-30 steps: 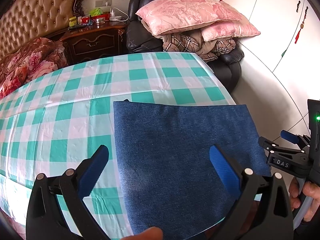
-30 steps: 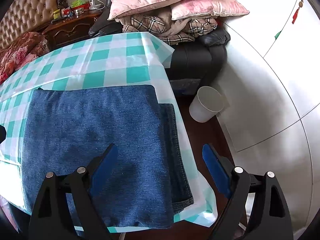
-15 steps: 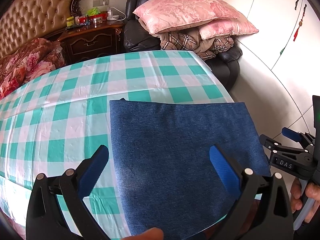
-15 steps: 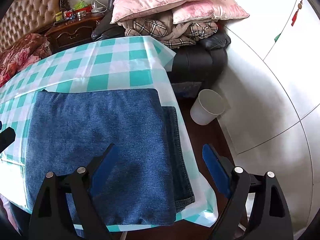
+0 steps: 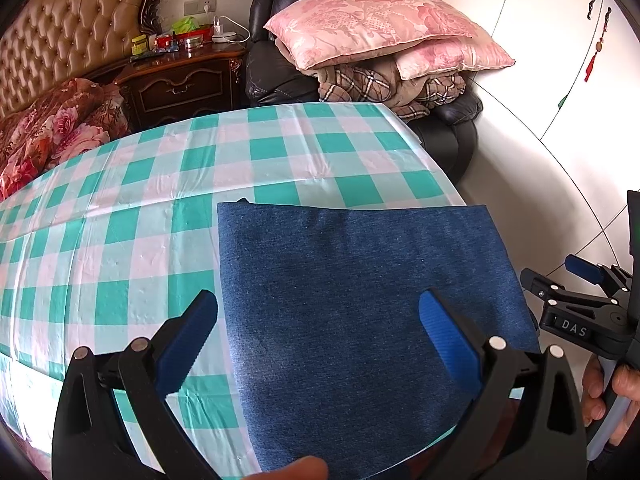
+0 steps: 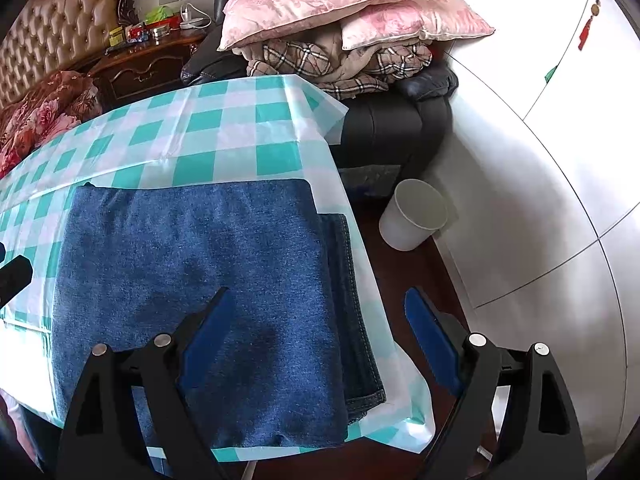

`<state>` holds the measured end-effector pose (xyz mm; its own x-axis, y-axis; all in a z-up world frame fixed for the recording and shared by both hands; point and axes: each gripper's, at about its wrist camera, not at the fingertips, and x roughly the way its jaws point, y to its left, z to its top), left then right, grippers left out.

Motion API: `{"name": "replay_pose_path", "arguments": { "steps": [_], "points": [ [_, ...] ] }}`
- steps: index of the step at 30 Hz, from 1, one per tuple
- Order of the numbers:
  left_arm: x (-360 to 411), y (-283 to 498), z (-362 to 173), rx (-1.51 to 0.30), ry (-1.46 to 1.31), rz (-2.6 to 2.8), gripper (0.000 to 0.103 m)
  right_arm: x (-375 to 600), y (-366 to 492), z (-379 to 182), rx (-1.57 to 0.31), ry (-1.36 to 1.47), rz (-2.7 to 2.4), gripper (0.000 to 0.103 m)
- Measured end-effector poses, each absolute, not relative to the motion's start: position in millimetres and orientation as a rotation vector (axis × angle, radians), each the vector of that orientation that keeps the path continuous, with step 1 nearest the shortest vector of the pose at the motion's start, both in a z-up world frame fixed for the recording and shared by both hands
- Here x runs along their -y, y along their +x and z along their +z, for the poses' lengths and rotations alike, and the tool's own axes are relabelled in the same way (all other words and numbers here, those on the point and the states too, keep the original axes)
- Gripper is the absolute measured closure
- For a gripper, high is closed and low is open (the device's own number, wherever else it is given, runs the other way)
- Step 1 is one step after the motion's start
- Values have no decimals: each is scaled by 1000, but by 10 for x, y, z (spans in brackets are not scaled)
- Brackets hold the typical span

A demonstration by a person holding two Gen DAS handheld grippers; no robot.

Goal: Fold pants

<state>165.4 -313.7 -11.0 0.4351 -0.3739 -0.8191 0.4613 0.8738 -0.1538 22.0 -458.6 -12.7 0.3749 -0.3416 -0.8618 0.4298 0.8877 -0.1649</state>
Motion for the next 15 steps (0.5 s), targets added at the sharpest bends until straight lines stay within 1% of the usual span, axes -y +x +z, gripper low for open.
{"name": "replay_pose_path", "arguments": {
  "steps": [8,15],
  "points": [
    [3167,1679,-126,-1014,96,-529,2,4576,222,-90,-1074,95,-495,20],
    [3127,1710,-78,-995,98,-521,2,4539,245,-28,-1059,84,-486,20]
  ]
}}
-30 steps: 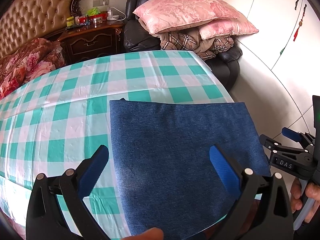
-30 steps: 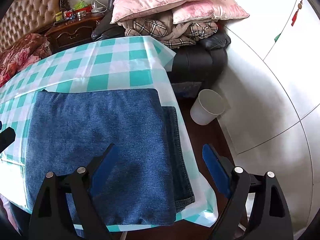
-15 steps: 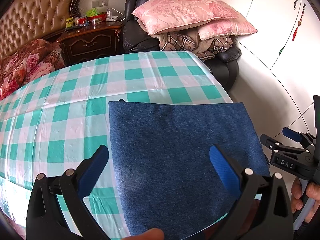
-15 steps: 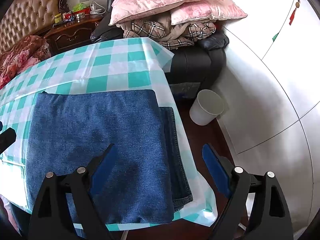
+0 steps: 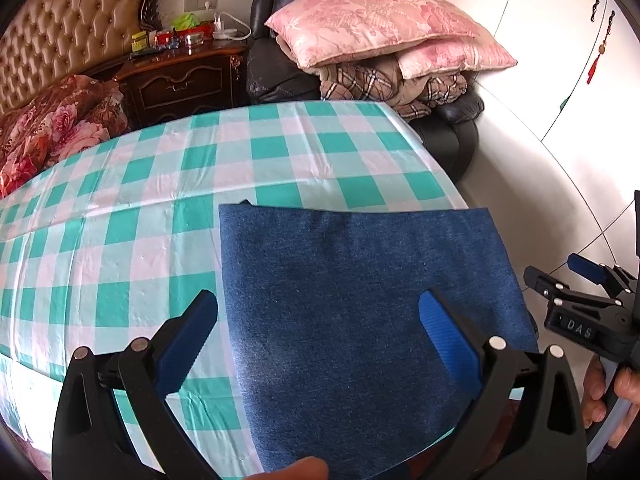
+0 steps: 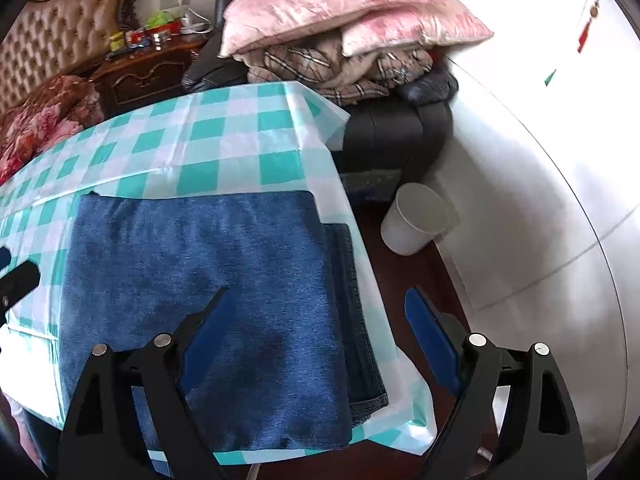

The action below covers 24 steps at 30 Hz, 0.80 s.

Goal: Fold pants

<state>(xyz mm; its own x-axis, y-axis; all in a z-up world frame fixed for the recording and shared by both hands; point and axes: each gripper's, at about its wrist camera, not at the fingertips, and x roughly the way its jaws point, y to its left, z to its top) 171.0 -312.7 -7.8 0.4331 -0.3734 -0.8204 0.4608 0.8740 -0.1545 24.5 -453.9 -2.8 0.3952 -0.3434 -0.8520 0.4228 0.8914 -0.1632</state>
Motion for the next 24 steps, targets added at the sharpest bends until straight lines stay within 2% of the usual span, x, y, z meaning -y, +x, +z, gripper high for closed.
{"name": "replay_pose_path", "arguments": {
  "steps": [24],
  "points": [
    [3150,1682,-100,-1000,101,-530,2,4613,199,-68,-1070,94,-505,20]
  ]
}}
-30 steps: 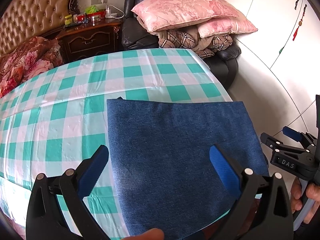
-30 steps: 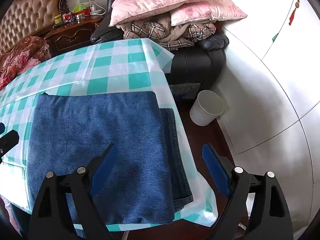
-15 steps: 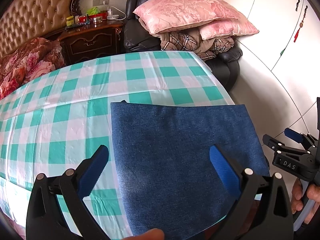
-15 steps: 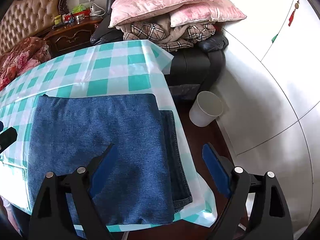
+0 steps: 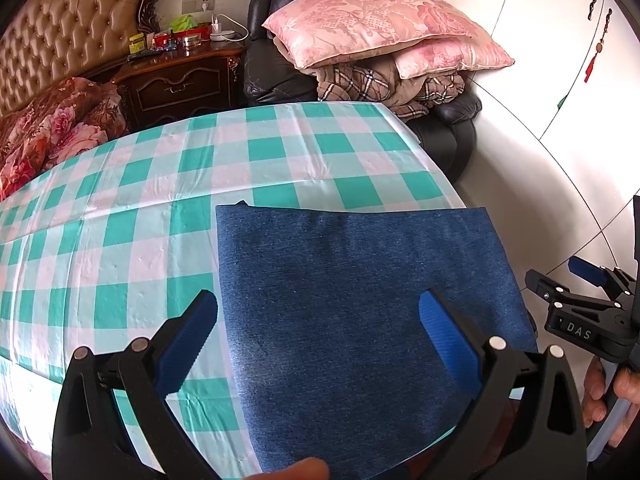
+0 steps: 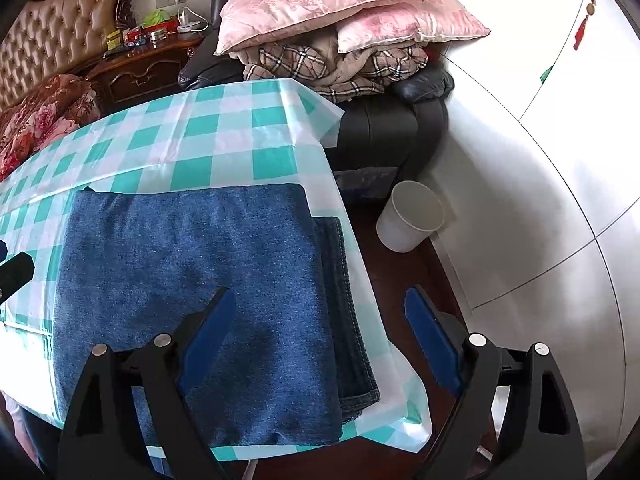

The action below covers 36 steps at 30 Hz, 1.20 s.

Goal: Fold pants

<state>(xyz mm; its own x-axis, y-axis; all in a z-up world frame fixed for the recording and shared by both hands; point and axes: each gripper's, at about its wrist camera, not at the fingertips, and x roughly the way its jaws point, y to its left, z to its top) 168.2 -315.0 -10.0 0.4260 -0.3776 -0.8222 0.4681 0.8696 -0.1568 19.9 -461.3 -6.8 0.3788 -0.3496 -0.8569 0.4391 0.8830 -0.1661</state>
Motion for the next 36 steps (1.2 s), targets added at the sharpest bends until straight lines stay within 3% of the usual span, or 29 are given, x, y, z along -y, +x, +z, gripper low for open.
{"name": "replay_pose_path", "arguments": {
  "steps": [36],
  "points": [
    [3263,1495,-45,-944,111,-616,2,4659,156,-71,-1070,101,-507,20]
  ]
}}
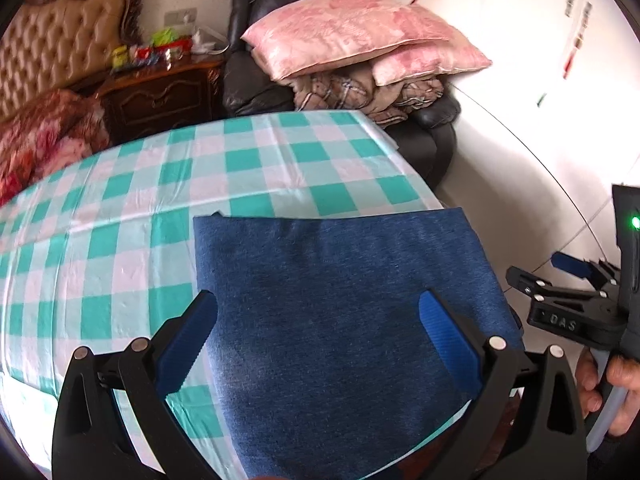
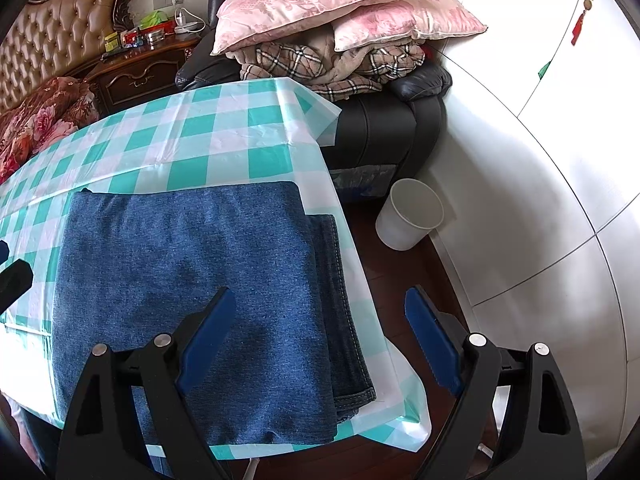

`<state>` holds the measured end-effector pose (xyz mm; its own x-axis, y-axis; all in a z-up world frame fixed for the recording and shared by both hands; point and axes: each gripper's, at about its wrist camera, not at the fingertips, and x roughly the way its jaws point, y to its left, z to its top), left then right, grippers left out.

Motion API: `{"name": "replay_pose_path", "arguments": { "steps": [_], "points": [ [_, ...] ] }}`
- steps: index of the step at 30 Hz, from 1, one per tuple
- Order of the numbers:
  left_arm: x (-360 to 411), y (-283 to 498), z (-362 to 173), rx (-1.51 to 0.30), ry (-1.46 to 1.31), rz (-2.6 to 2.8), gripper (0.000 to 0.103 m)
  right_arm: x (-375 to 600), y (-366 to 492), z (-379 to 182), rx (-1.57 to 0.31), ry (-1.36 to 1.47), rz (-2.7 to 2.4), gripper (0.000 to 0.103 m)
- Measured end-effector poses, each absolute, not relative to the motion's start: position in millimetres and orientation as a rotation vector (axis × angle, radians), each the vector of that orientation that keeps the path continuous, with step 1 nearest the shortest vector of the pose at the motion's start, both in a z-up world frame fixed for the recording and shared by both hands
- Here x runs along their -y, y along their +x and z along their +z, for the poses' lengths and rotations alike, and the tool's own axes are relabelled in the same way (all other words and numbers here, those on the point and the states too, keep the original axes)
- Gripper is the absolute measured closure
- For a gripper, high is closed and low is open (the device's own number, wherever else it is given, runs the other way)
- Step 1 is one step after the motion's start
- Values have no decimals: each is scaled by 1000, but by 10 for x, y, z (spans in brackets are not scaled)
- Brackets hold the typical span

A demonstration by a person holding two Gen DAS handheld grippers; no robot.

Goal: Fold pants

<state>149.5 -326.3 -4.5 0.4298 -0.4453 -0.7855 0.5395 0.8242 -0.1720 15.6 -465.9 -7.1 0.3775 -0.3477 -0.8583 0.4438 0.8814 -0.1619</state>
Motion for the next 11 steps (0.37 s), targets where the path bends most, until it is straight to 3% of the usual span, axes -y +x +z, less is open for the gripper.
{"name": "replay_pose_path", "arguments": {
  "steps": [11],
  "points": [
    [3281,1497,-4,-933,124,-619,2,4667,152,-85,-1069,109,-512,20]
  ]
}}
